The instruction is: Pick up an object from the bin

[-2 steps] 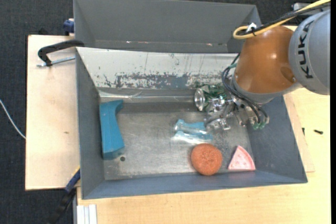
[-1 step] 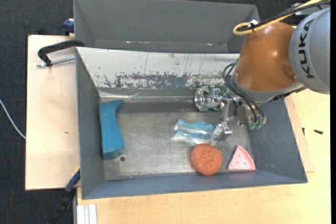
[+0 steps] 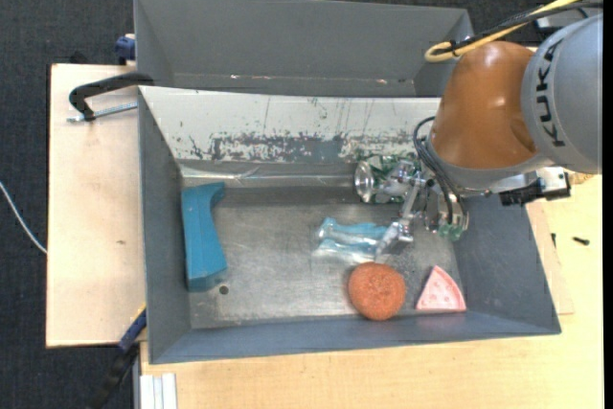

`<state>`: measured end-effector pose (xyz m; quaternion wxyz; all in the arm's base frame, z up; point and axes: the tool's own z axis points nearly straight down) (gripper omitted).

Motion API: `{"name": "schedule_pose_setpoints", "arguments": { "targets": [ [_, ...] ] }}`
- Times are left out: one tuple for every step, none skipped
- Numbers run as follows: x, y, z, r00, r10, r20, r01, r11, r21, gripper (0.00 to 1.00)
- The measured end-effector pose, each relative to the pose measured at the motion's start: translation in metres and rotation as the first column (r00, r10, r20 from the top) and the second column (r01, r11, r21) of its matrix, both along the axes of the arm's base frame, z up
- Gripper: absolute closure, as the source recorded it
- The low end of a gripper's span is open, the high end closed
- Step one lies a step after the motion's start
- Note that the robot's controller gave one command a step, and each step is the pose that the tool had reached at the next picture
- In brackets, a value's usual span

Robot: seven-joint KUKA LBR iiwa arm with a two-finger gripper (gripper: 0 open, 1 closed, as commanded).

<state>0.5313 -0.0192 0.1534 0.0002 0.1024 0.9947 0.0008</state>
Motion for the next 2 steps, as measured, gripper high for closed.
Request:
{"name": "schedule_pose_setpoints", "arguments": {
  "targets": [
    [0.0160, -0.0041, -0.0740, 0.955, 0.297, 0.000, -0.297, 0.955, 0.004, 1.00],
    [0.0160, -0.0041, -0.0741, 0.955, 0.298, 0.000, -0.298, 0.955, 0.003, 1.00]
  ]
}}
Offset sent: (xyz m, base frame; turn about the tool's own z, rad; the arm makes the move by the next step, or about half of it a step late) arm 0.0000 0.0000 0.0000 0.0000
